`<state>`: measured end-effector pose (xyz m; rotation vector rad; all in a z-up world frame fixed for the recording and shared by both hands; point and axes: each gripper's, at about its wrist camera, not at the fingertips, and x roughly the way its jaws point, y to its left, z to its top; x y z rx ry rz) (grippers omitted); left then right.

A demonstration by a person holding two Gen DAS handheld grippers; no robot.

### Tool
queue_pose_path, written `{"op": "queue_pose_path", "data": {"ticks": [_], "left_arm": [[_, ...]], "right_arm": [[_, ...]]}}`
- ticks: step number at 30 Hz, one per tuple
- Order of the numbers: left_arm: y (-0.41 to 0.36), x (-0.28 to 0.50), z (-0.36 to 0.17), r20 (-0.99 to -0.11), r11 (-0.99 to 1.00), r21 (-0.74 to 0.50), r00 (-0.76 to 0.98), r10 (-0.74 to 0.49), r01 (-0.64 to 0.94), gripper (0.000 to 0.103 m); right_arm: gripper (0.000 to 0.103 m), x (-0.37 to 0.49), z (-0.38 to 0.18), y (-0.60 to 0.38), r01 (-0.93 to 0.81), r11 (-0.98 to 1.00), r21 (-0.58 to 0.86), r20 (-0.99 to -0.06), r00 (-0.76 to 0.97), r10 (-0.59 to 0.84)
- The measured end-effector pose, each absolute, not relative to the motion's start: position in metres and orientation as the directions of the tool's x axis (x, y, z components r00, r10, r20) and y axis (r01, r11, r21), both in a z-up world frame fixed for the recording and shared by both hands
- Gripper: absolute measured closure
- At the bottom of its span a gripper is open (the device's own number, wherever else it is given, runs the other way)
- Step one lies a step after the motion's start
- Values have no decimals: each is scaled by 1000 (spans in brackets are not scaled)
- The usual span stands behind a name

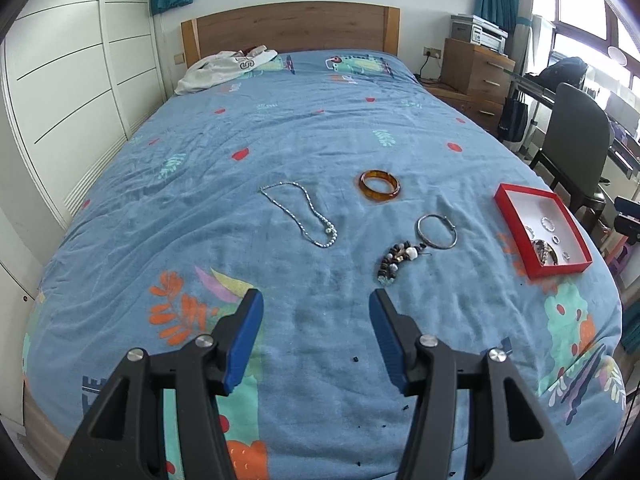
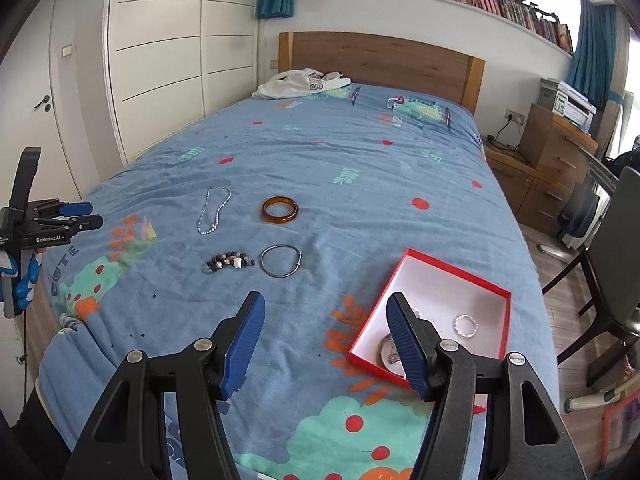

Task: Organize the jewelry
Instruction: 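Grasp the beaded bracelet with the left tool while the right tool grasps the silver bangle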

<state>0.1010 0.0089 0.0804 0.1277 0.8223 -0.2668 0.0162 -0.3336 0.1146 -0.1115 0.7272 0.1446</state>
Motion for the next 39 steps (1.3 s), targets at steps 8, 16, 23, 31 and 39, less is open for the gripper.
{"op": "queue_pose_path", "data": {"ticks": [8,16,23,31,39], "left_arm": [[-16,136,46,-782,954,-19,590,-201,300,50],[-48,168,13,-817,934,-31,529,-229,357,50],[-83,197,-20,-847,901,-33,467,-255,432,50],[-107,227,-55,-872,878,-37,414,-262,477,50],[-116,240,-69,-874,874,-19,416,-250,486,50]], "right_arm": [[41,62,77,-326,-186,983,7,-722,679,134],[48,115,32,-318,-192,978,77,-773,608,181],[58,165,-14,-311,-152,972,180,-805,546,234],[64,211,-50,-301,-115,963,242,-820,506,266],[69,230,-70,-294,-74,964,257,-828,497,259]]}}
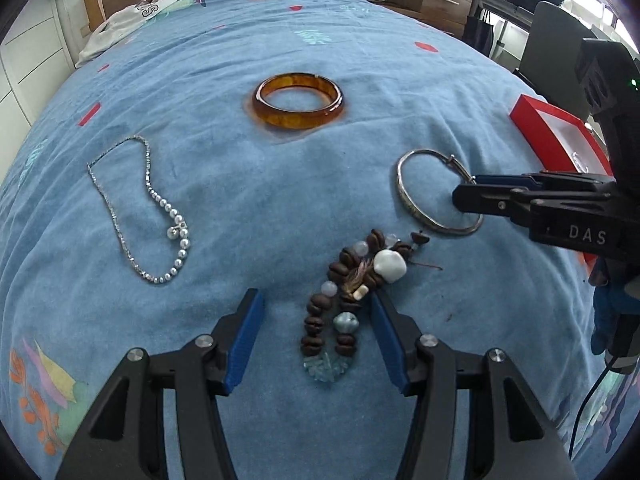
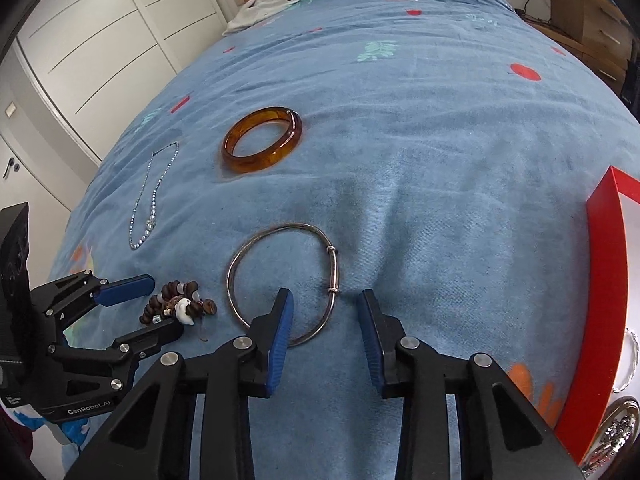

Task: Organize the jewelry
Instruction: 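Grasp the beaded bracelet with the left tool while the right tool grasps the silver bangle, then carry the beaded bracelet and silver bangle in both tools into the red box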

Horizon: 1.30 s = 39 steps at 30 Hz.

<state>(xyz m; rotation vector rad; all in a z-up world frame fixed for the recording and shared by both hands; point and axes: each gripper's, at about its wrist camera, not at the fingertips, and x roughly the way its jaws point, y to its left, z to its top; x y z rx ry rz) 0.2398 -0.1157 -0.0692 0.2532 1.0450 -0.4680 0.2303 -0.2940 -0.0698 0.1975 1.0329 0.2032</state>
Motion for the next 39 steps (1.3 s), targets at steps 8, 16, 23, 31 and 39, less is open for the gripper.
{"op": "queue_pose_path", "data": {"ticks": [8,16,23,31,39], "left_arm": [[-122,239,-73,-867,881,10,442,-228,473,51],[-125,233,-67,-862,885,19,456,-221,465,92],[-120,220,-56,-849,903,2,479,-225,430,92],[-119,202,-36,-832,908,6,507,-228,419,93],[-117,183,-1,-796,905,9,550,-251,426,92]], "right_arm": [[81,234,-74,-291,-36,967,250,-824,517,233],[96,225,-69,-292,-19,966,257,-809,543,226],[96,209,-53,-288,-44,976,215,-787,583,200],[96,190,-25,-285,-65,986,151,-762,629,158],[96,165,14,-294,-57,991,121,-718,684,128]]}}
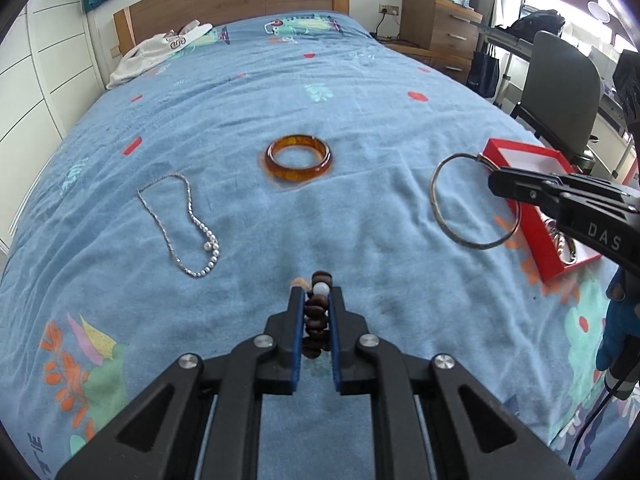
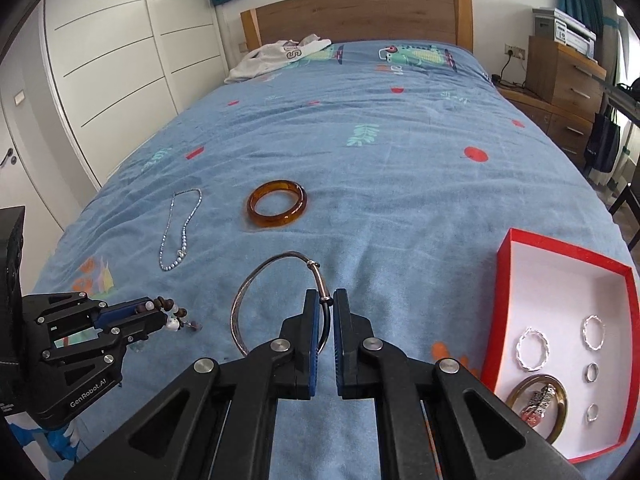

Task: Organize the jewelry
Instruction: 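Carry the beaded bracelet and silver bangle in both tools into the red box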

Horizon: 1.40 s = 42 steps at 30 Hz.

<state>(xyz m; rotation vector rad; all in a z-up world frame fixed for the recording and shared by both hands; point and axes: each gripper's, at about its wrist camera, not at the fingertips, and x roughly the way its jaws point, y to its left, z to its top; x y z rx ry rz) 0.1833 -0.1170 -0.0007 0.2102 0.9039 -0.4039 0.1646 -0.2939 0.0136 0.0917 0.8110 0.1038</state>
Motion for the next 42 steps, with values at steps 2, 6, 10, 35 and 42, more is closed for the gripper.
{"op": "queue_pose_path", "data": {"ticks": [2,6,10,35,42], "left_arm": [[-117,178,9,-787,902,8,559,-261,431,93],[-120,166,30,-767,893,6,575,-285,450,93],[-127,154,53,-747,884,19,594,-298,467,93],[-347,166,78,-729,747,-54,485,-483,663,93],[-411,192,41,-768,720,-59,429,-475,692,93]], "right_arm": [[96,157,23,-297,-52,991,120,-706,698,122],[96,140,40,-305,-43,992,117,-684,721,112],[96,124,55,-314,-28,992,122,-663,742,102],[96,92,60,-501,204,973,109,-655,751,-84],[96,118,22,-540,243,964,109,-715,693,-94]]}}
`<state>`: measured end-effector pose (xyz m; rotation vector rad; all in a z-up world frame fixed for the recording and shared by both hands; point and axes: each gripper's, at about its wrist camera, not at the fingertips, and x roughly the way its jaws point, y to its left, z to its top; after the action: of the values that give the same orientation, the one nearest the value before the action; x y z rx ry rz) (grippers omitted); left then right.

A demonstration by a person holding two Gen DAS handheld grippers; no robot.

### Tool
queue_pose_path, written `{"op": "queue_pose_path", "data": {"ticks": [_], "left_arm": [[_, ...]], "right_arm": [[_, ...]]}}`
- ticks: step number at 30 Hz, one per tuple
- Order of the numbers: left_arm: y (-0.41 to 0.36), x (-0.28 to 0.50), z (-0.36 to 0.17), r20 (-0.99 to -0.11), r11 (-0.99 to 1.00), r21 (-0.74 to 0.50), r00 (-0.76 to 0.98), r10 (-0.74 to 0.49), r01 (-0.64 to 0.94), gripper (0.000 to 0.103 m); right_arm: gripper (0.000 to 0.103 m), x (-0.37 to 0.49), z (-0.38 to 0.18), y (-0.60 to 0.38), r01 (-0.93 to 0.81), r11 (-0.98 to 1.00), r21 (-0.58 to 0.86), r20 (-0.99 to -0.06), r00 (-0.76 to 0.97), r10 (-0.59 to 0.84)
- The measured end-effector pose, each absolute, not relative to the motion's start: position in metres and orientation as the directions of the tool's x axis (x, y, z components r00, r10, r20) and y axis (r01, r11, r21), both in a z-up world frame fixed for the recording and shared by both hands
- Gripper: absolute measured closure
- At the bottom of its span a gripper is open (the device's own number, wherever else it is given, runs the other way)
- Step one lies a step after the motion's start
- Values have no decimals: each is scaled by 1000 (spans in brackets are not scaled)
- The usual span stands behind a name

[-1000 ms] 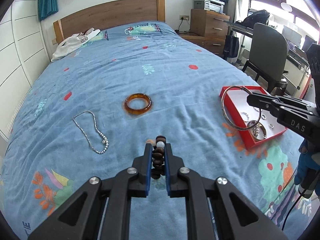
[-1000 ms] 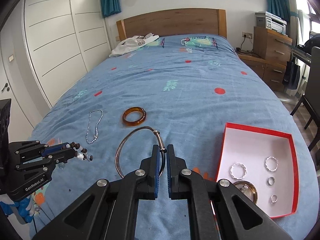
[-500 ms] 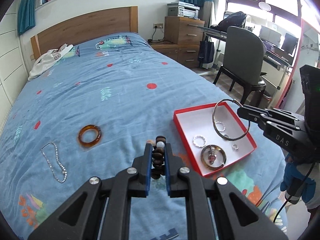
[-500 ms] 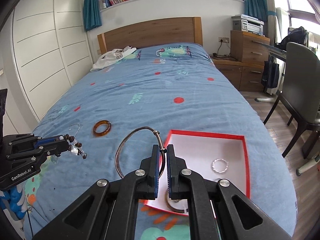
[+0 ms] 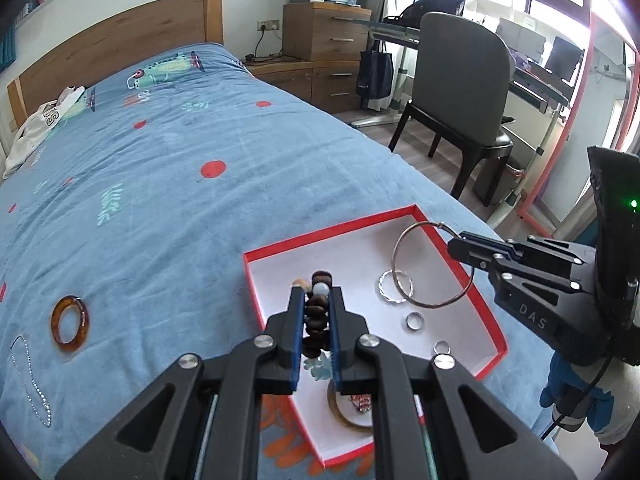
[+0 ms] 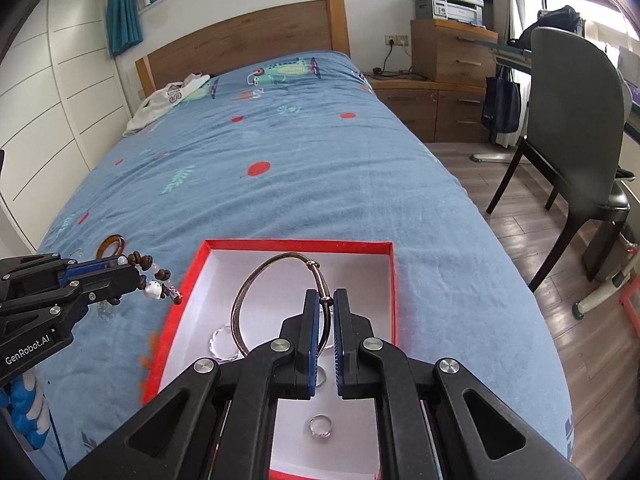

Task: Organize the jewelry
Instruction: 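Carry the beaded bracelet and silver bangle in both tools into the red box, then open the left tool to drop the bracelet while the right tool releases the bangle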

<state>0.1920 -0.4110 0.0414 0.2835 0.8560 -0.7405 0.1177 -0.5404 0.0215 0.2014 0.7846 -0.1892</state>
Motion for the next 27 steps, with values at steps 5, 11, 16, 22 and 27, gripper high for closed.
{"op": "queue_pose_path", "data": {"ticks": [5,11,16,22,27], "left_arm": [[-435,209,11,-800,721,-64,397,-451,690,92],[-440,226,-19,-828,743,-72,375,-416,665,92],[-438,237,-37,-847,757,-85,353,-398,648,92],[-436,237,-47,-854,764,-83,350,-386,640,92],[-437,237,-48,-860,766,-92,338,-384,636,91]], "right_arm": [[96,140,0,-552,239,966,100,-751,655,-85],[96,160,-19,-557,235,968,88,-783,617,-78],[96,170,-32,-555,224,972,69,-806,587,-78],[96,172,-42,-552,208,977,38,-826,557,-86],[96,174,-45,-552,206,978,22,-840,534,-94]]}}
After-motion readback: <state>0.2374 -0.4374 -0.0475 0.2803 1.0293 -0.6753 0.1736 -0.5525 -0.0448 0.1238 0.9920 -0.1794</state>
